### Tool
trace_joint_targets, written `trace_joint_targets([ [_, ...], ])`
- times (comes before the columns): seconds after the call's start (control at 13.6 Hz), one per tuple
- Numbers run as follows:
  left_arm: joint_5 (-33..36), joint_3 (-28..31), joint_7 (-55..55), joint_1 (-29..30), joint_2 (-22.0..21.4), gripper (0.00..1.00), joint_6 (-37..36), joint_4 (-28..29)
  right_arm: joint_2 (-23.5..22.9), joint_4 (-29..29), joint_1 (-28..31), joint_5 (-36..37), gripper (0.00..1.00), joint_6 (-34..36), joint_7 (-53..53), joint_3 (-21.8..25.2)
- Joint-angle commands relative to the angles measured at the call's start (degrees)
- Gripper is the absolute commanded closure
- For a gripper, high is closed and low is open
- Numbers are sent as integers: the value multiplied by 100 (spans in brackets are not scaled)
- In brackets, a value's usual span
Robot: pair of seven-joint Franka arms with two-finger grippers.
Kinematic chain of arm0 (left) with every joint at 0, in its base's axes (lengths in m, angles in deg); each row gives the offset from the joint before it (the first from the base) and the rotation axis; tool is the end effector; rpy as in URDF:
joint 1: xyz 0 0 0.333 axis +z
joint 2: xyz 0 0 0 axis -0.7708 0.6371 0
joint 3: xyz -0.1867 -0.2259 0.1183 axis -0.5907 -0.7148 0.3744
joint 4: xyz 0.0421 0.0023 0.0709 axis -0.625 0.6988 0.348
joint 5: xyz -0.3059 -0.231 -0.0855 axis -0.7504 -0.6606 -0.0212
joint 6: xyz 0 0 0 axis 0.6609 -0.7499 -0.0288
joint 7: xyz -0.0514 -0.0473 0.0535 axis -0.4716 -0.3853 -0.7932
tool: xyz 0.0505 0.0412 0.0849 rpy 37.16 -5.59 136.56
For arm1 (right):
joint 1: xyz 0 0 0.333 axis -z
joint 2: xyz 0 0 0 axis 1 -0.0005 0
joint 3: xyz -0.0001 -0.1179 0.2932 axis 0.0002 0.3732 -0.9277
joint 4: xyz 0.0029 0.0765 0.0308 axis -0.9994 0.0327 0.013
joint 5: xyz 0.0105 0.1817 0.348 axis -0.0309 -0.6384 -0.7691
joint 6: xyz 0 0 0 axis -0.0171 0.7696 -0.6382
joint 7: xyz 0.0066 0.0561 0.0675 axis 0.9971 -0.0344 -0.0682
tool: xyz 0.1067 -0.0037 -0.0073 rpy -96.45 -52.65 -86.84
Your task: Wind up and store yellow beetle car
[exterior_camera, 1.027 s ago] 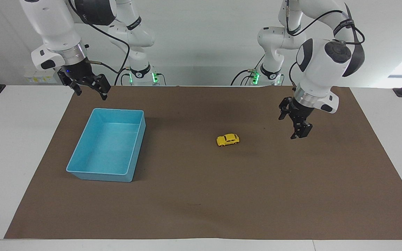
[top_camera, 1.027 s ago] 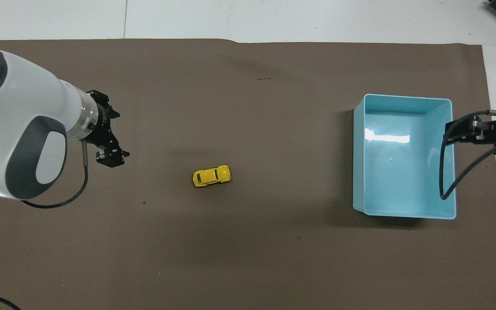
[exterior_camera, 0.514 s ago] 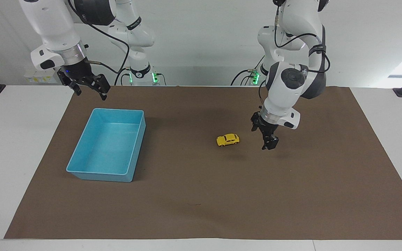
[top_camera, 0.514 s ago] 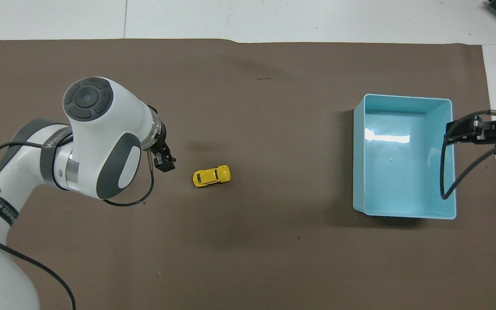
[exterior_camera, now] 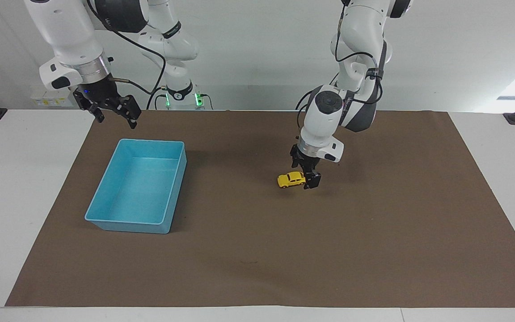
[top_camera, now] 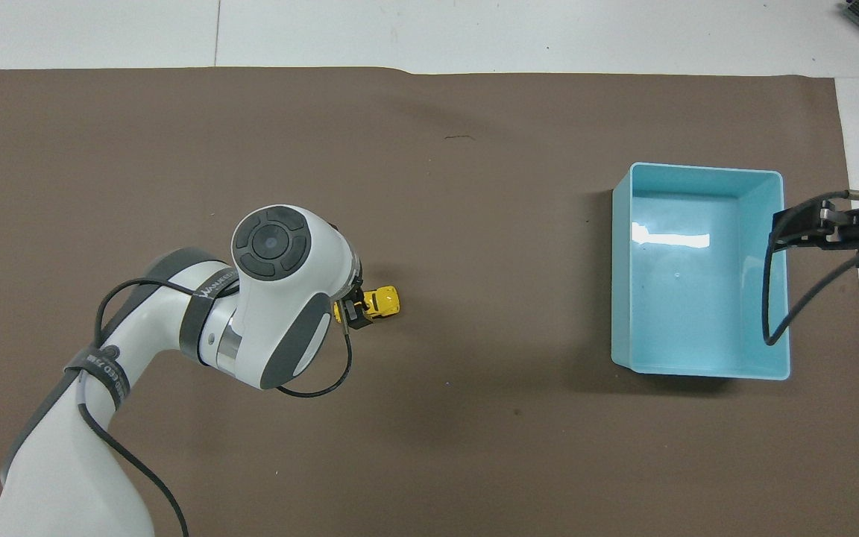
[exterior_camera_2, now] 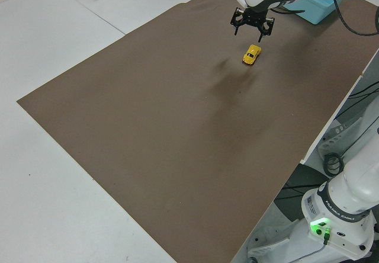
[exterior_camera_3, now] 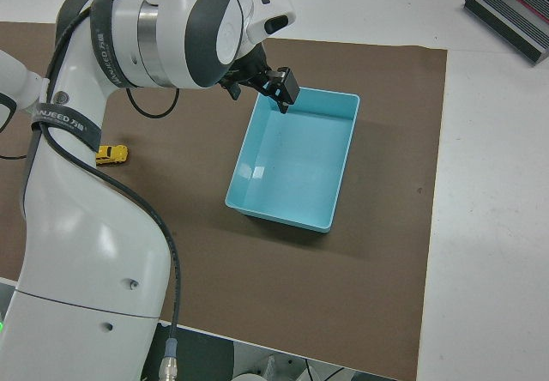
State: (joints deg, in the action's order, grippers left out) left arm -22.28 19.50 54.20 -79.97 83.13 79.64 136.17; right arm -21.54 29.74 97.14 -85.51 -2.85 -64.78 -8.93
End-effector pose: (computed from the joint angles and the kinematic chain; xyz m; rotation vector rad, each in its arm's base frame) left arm 0.5219 -0.3274 0.3553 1.7976 2.4727 -0.0806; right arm 0.5527 -0.0067 0.6174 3.0776 -0.3333 -0.0099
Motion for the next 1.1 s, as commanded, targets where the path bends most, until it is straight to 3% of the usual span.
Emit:
trace_joint_targets([
  [0.0, 22, 113, 318, -280, 166, 0, 370, 196, -11, -5, 57, -25, 0, -79, 50, -18],
  [0.51, 57, 113, 257, -297, 281, 0, 371, 302, -11, 4, 74, -17, 0, -79, -21, -9],
  [0.66, 93, 113, 213, -306, 264, 14, 370, 266, -3, 12, 66, -17, 0, -79, -21, -9],
  [0.73, 101, 113, 135, -315, 272, 26, 370, 240, -3, 12, 74, -17, 0, -79, -12, -9],
  [0.81, 101, 105, -66, -332, 264, 47, 370, 257, -3, 12, 66, -17, 0, -79, -12, -9],
  [0.95, 101, 105, -453, -420, 255, 98, 370, 257, -3, 12, 65, -17, 0, -79, -21, -9],
  [1.03, 101, 105, -594, -429, 255, 100, 370, 257, -3, 12, 65, -17, 0, -79, -21, -9],
])
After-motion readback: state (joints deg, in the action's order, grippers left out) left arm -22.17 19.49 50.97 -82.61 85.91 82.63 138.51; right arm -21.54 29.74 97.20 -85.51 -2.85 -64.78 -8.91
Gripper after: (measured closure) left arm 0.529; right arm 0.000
